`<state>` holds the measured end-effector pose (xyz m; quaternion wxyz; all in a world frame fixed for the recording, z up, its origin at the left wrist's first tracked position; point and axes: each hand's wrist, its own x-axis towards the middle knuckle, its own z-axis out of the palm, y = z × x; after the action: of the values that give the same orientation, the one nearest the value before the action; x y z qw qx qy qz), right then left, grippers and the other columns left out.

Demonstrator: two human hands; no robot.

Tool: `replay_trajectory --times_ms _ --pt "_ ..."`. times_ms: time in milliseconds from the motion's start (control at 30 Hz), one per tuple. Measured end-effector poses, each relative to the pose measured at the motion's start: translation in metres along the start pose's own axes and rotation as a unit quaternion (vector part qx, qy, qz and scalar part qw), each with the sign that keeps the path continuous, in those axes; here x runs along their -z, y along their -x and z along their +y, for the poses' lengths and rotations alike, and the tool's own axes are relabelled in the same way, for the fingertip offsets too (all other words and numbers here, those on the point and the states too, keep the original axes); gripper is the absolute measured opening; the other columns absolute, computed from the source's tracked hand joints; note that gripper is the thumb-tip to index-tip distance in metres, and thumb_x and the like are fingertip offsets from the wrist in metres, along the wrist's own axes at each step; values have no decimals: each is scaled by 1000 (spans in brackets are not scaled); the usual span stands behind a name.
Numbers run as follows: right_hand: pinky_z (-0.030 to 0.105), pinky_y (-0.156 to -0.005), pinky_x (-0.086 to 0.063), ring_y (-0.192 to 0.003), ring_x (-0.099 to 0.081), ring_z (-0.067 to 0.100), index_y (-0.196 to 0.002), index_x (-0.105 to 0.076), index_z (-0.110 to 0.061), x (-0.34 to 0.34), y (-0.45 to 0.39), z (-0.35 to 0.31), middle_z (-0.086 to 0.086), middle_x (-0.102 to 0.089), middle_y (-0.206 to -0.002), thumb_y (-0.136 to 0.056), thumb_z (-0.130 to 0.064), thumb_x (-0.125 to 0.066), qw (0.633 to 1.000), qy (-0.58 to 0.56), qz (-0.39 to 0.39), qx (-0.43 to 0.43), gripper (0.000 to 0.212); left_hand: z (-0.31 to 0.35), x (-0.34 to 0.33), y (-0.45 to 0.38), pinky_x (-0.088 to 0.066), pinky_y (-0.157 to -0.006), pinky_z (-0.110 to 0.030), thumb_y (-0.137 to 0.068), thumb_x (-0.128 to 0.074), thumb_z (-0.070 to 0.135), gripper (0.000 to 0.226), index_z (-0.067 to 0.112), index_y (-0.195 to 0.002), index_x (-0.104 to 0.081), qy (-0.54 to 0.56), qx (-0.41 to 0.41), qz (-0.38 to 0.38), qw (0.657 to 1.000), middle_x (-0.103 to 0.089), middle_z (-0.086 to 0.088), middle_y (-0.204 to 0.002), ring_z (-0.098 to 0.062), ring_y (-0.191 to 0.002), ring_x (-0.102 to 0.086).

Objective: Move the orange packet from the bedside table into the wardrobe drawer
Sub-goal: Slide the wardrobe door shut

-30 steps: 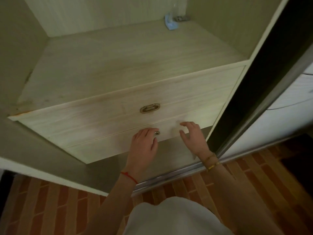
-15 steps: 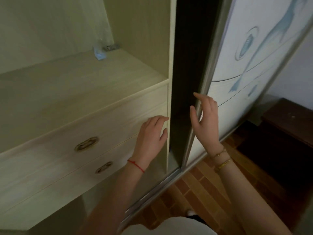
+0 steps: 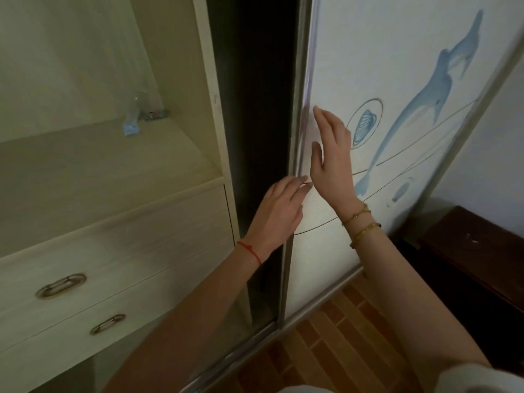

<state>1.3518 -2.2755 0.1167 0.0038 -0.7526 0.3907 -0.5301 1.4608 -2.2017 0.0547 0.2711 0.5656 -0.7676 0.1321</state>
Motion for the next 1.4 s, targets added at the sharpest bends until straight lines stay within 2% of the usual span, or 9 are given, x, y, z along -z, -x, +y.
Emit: replay_trajectory --times_ms 100,233,433,567,733,867,1067,1233,1400 --pt "26 -118 -26 -136 -35 24 -146 -38 -8 -3 -11 10 10 -40 -147 -90 3 -38 1000 -21 -16 14 57 3 -12 -11 -41 -105 -43 -85 -64 10 48 11 -132 -54 -36 2 -22 999 -54 -8 -138 -27 -128 -47" --pt "22 -116 -25 -135 -36 26 -146 -39 -8 -6 -13 18 10 -41 -146 -89 6 -38 998 -44 -35 38 58 1 -19 -14 -44 -101 -44 -83 -67 11 60 14 -139 -47 -69 50 -45 995 -44 -5 -148 -30 -129 -44" --pt "34 -116 -30 -133 -38 28 -144 -41 -5 -3 -15 19 12 -45 -143 -84 8 -35 996 -68 -29 57 62 -2 -23 -10 -42 -103 -45 -83 -66 15 67 16 -144 -40 -95 62 -64 991 -33 -1 -155 -29 -129 -41" --pt "33 -117 -30 -133 -38 28 -143 -41 -2 -6 -12 14 16 -45 -142 -85 6 -35 994 -77 -27 69 59 -3 -21 -2 -43 -103 -44 -84 -63 18 65 15 -145 -38 -109 68 -59 990 -31 0 -154 -29 -130 -40" --pt "21 -116 -23 -132 -37 27 -142 -42 0 -11 -5 -5 16 -45 -141 -88 4 -35 991 -104 -30 78 54 -6 -13 15 -46 -98 -43 -83 -64 22 66 13 -143 -39 -138 84 -45 986 -32 -1 -153 -29 -126 -44" --pt "19 -114 -22 -129 -39 31 -143 -41 0 -16 3 -27 16 -45 -141 -82 12 -36 989 -118 -39 81 62 -13 -4 38 -48 -95 -43 -84 -62 21 63 12 -143 -41 -161 92 -18 983 -30 0 -152 -31 -122 -48" --pt "32 -116 -28 -127 -37 29 -145 -38 -1 -26 18 -66 12 -44 -142 -83 10 -36 982 -144 -57 112 63 -23 18 75 -45 -91 -43 -85 -57 18 63 12 -145 -38 -187 126 -6 974 -27 2 -156 -31 -120 -47" --pt "33 -114 -29 -125 -37 29 -145 -39 -3 -37 30 -99 12 -44 -142 -85 6 -37 976 -155 -60 141 61 -32 45 106 -44 -93 -44 -83 -58 16 67 14 -146 -36 -194 145 -6 970 -19 6 -155 -31 -120 -47" --pt "35 -114 -30 -125 -36 28 -145 -40 -4 -47 42 -135 11 -45 -142 -85 5 -38 975 -148 -58 154 61 -43 68 137 -42 -95 -45 -81 -61 15 68 14 -145 -37 -213 170 -16 962 -30 5 -155 -33 -121 -46"
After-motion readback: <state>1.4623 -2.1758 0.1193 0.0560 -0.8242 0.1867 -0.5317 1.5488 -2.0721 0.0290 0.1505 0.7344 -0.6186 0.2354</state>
